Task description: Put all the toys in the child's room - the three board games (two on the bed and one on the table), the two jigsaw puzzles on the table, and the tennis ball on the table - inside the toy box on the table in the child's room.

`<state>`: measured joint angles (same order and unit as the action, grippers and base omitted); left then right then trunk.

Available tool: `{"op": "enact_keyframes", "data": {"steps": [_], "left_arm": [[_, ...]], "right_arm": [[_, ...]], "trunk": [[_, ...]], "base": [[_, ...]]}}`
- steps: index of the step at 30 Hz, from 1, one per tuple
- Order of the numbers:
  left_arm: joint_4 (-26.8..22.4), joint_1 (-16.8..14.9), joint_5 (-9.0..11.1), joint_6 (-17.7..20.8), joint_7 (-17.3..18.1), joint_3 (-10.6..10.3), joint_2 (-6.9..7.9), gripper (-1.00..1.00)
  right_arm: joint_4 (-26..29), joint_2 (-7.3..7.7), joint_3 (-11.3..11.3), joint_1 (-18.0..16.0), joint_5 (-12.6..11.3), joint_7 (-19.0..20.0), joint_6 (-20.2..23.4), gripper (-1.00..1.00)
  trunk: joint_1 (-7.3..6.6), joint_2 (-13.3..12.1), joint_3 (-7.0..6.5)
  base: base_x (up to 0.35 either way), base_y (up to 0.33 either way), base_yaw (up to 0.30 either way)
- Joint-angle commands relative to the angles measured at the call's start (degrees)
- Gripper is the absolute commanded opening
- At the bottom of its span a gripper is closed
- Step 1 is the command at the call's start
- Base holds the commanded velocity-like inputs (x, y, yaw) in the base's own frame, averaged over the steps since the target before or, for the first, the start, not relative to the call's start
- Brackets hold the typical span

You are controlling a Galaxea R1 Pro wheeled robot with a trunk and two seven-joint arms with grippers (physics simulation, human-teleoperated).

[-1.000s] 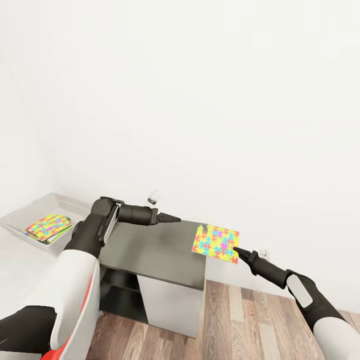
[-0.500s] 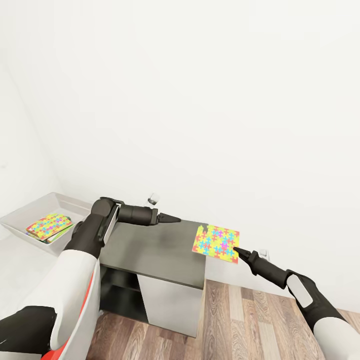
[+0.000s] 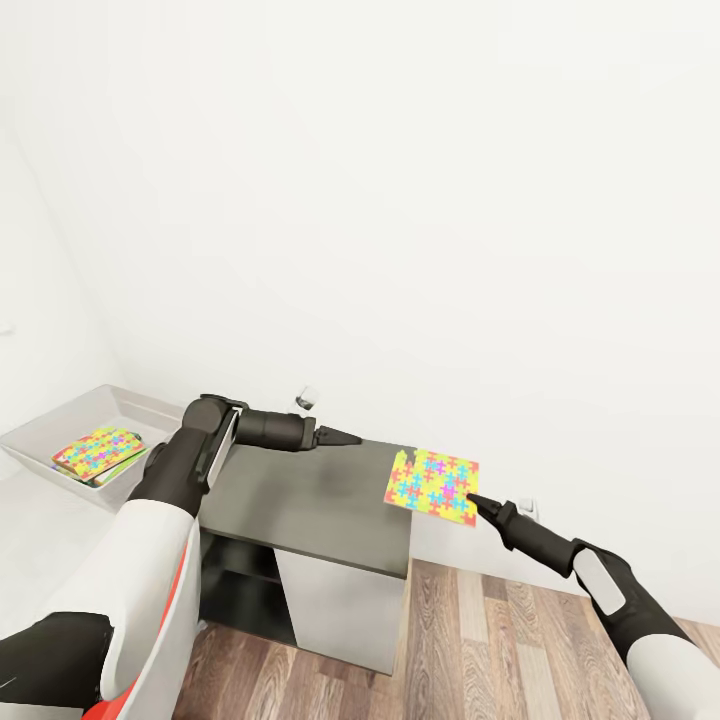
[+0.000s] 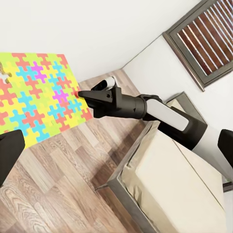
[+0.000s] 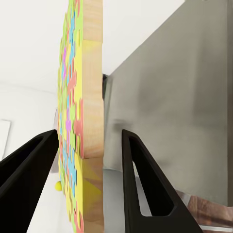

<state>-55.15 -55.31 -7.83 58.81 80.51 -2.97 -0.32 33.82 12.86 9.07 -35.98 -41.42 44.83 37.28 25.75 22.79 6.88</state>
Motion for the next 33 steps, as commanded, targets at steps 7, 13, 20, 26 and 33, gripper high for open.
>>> {"op": "enact_keyframes", "data": {"steps": [7,13,20,26,33], "left_arm": [[0.0,-0.1,-0.6,0.6,0.5,0.1,-0.03,1.00],[0.0,-0.1,-0.6,0.6,0.5,0.1,-0.03,1.00],[-0.1,-0.1,-0.6,0.3,0.5,0.1,-0.03,1.00],[0.0,-0.1,-0.6,0.3,0.5,0.1,-0.03,1.00],[0.0,0.0,-0.7,0.2,0.5,0.1,-0.05,1.00]], "right_arm": [[0.0,0.09,0.1,-0.1,-0.2,0.5,0.3,-1.00],[0.0,0.11,0.1,-0.1,-0.2,0.6,0.3,-1.00],[0.0,0.09,0.1,-0.1,-0.2,0.7,0.3,-1.00],[0.0,0.13,0.1,-0.1,-0.3,0.7,0.3,-1.00],[0.0,0.21,0.2,-0.1,-0.3,0.5,0.3,-1.00]], "trunk": [[0.04,0.1,-0.05],[0.04,0.1,-0.46],[0.04,0.1,-1.01],[0.04,0.1,-1.51],[0.04,0.1,-2.10]], "base": [[0.000,0.000,0.062],[0.000,0.000,0.174],[0.000,0.000,0.170],[0.000,0.000,0.155],[0.000,0.000,0.148]]}}
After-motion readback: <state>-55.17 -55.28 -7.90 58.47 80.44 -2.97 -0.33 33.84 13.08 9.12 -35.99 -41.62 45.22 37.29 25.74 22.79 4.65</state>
